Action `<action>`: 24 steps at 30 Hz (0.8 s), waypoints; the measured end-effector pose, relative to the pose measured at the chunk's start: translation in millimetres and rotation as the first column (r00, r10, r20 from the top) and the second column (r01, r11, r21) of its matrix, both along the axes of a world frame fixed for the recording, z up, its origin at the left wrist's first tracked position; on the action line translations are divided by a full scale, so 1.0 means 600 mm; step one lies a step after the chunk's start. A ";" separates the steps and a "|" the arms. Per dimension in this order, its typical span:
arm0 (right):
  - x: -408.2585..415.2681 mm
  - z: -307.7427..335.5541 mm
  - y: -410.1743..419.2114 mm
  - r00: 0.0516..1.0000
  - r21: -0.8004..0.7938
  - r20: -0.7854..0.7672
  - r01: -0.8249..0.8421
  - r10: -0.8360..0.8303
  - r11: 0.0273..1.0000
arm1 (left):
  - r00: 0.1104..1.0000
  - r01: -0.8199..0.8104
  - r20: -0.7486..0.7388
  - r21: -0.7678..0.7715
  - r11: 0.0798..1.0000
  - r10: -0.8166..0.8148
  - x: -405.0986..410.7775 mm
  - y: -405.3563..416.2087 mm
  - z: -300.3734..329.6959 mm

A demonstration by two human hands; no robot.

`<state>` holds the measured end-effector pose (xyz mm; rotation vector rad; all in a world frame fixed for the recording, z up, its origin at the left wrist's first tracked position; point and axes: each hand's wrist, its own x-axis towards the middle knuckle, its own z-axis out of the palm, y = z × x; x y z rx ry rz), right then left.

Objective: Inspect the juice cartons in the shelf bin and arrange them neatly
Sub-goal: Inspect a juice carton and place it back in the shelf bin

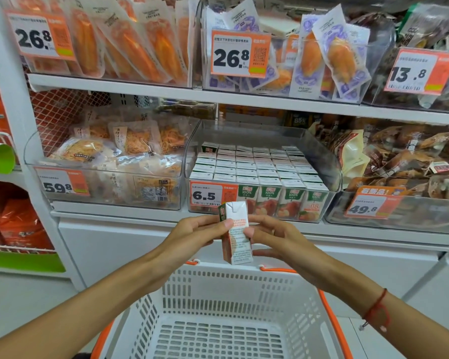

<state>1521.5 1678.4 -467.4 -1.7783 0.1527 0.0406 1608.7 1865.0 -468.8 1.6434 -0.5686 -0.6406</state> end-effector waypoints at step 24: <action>-0.001 -0.015 0.015 0.964 -0.505 0.248 0.213 -0.096 0.837 | 0.968 -0.252 0.027 0.049 0.967 0.251 -0.010 -0.007 -0.007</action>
